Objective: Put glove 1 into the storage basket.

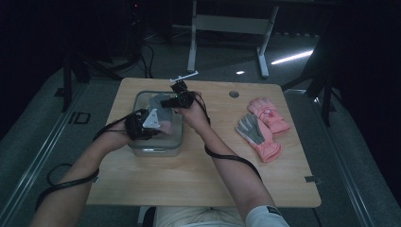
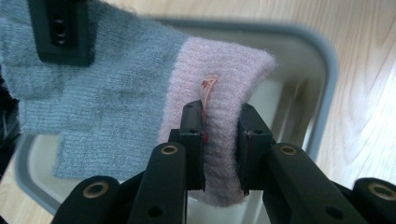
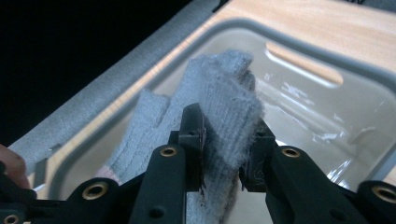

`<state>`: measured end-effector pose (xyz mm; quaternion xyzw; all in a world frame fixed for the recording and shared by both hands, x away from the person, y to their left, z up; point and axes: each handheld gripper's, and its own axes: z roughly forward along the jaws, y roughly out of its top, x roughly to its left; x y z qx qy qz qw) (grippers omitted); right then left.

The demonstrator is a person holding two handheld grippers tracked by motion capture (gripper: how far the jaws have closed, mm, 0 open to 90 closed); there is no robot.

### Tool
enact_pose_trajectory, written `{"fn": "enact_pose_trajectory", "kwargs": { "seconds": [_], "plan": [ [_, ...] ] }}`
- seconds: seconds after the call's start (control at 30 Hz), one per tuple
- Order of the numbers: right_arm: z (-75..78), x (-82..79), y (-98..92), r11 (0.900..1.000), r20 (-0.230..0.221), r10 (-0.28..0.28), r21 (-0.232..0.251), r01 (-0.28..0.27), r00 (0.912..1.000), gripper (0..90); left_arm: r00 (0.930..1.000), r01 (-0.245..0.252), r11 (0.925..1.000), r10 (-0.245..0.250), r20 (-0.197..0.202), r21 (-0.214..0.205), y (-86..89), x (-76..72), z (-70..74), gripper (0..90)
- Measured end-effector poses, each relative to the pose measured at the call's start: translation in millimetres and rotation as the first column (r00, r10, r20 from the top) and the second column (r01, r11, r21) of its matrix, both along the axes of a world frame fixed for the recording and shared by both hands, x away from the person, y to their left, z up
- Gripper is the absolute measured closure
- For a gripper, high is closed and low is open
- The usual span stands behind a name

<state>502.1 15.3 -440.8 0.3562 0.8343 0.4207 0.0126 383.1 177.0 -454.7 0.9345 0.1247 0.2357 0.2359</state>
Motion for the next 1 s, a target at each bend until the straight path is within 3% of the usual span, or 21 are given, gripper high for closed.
{"fn": "enact_pose_trajectory", "kwargs": {
  "seconds": [0.2,0.37,0.53,0.63,0.73,1.0],
  "plan": [
    [-30.2,10.9,6.9,0.9986,-0.045,-0.024,-0.049,0.022,0.9987,74.2,0.9966,0.031,0.9976,-0.026,-0.079,0.062,-1.4,17.8,-18.6,75.1],
    [-45.9,17.6,10.5,0.9938,-0.073,-0.053,-0.101,0.045,0.9959,74.0,0.9932,0.042,0.9948,-0.031,-0.112,0.093,-5.3,27.9,-27.9,75.1],
    [-46.2,20.6,13.6,0.9904,-0.088,-0.065,-0.127,0.053,0.9940,72.7,0.9867,0.050,0.9915,-0.030,-0.160,0.120,-10.8,37.2,-33.3,75.0],
    [-45.5,21.0,15.4,0.9870,-0.094,-0.066,-0.153,0.051,0.9934,69.5,0.9889,0.051,0.9844,-0.027,-0.146,0.168,-15.9,38.2,-35.5,74.8],
    [-43.1,18.9,13.4,0.9826,-0.062,-0.064,-0.178,0.052,0.9960,63.7,0.9878,0.035,0.9840,-0.007,-0.155,0.175,-15.8,41.5,-38.5,74.2],
    [-39.0,17.5,3.5,0.9877,-0.069,-0.061,-0.148,0.050,0.9958,60.9,0.9827,0.035,0.9833,-0.002,-0.185,0.179,-18.1,44.2,-45.3,72.1]
  ]
}}
